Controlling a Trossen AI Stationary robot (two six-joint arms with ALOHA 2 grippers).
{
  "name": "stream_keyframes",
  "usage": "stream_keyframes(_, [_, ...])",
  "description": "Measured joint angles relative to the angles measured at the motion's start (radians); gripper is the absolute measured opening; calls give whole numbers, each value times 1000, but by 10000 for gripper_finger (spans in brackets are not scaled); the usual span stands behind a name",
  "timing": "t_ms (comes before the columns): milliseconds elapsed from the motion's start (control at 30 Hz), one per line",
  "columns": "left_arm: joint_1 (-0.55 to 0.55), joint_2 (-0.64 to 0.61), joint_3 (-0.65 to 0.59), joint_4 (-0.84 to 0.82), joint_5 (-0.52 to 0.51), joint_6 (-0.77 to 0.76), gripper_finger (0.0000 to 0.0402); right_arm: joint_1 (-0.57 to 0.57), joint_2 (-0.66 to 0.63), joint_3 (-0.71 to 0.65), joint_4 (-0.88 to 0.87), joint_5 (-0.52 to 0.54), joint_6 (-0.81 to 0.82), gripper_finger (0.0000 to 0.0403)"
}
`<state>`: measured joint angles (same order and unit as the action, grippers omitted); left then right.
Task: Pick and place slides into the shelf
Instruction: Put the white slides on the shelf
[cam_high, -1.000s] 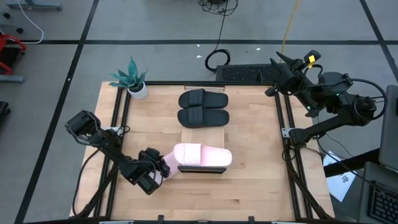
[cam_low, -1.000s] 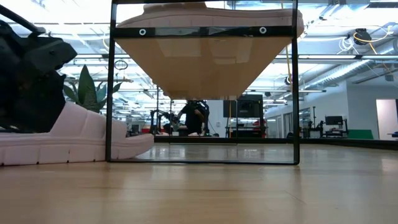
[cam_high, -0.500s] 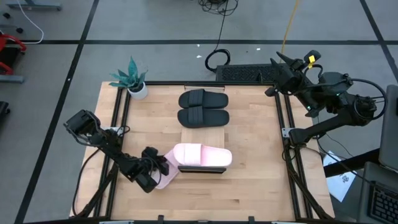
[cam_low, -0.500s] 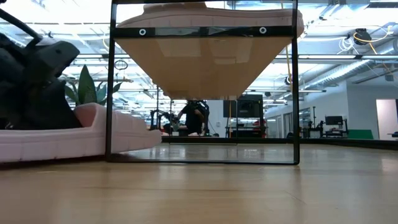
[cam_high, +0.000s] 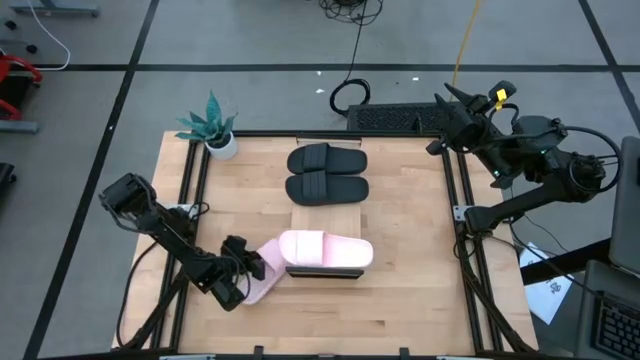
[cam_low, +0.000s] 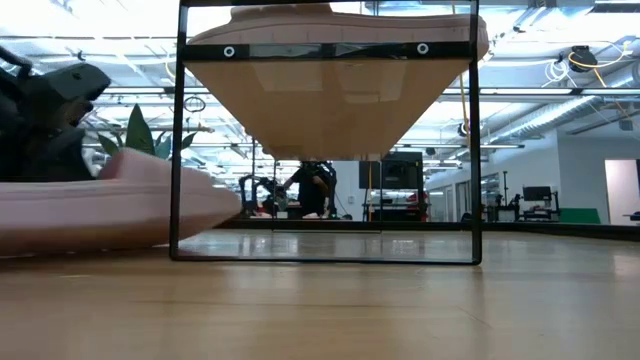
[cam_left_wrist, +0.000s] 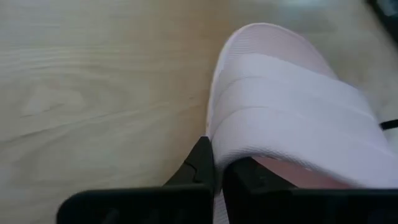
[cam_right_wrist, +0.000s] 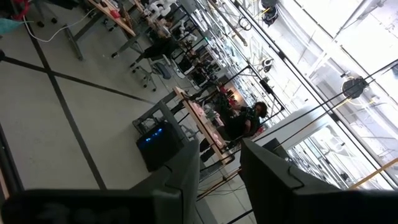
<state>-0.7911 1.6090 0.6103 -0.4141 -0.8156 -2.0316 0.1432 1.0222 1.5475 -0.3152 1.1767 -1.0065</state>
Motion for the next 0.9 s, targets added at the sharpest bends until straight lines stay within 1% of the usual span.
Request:
stream_keyframes(100, [-10,-43,12,-130,71,-41,1,0,0,0,0,0,0,109])
stream_keyframes(400, [-56,-226,43,-571,230,-186,0,0,0,0,0,0,0,109])
stream_keyframes(667, [-67,-358,140,-892,258,-276,0,0,0,0,0,0,0,109])
stream_keyframes(767, [-57,-383,205,-1012,278,-300,0,0,0,0,0,-2,0,109])
stream_keyframes(900, [-35,-388,314,-1162,279,-307,0,0,0,0,0,-6,3,109])
